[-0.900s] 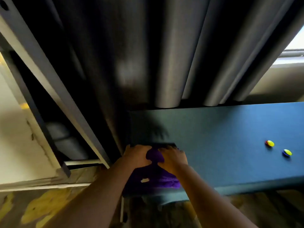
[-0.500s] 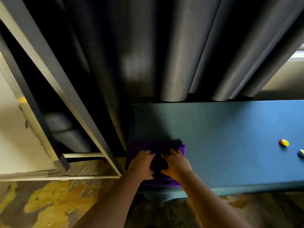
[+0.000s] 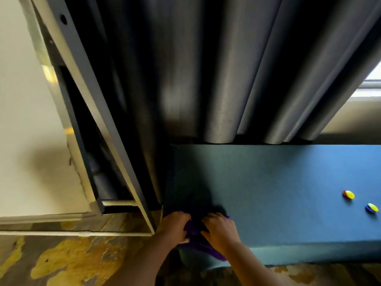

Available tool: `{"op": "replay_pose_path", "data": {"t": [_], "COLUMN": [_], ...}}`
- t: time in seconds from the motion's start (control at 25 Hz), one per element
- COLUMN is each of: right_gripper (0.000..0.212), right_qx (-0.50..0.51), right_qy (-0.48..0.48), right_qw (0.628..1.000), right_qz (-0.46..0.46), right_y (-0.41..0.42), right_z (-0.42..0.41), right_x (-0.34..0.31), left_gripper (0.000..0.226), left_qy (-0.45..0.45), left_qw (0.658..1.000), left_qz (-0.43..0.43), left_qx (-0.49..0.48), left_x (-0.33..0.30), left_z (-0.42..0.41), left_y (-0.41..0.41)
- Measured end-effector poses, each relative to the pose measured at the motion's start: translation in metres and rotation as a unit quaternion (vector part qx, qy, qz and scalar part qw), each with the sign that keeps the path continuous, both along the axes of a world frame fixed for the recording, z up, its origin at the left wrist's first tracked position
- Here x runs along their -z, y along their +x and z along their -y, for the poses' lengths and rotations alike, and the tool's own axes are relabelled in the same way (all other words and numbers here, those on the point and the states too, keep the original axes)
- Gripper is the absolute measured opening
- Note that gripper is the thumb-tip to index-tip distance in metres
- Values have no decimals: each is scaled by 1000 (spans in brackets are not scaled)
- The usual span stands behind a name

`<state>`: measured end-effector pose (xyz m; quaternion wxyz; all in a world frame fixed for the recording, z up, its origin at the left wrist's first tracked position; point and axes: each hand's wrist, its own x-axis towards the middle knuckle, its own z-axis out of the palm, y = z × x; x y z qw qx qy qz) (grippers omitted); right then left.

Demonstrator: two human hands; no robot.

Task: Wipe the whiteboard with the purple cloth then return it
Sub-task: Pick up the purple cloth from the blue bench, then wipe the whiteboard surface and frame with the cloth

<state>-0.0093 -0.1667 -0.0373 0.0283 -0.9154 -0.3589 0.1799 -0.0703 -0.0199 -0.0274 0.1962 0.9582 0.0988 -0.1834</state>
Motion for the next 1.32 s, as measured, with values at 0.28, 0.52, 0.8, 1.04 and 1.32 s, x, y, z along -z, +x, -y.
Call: {"op": "replay_pose_path", "data": {"t": [0.28, 0.52, 0.8, 1.04, 1.32], "right_gripper": [35, 35, 19, 21, 27], "right_qx": [-39, -92, -119, -129, -92], "right_qy": [127, 179, 252, 267, 254], "right_qw": [985, 963, 928, 917, 928], "right_qz": [113, 182, 249, 268, 256], "right_y": [47, 52, 12, -37, -75], "right_z": [-50, -94, -121, -166, -218], "right_x": [-160, -337, -470, -516, -522], "left_gripper": [26, 33, 23, 32, 34], "left_qy": [29, 99, 160, 131, 110], "left_qw": [986, 963, 935, 945, 956], "left_qz": [160, 252, 317, 297, 270], "left_qx": [-25, -4, -1, 22, 41], "left_x": [-165, -334, -471, -526, -537], "left_z": [-58, -106, -136, -176, -229], "left_y": [17, 11, -36, -89, -130]}}
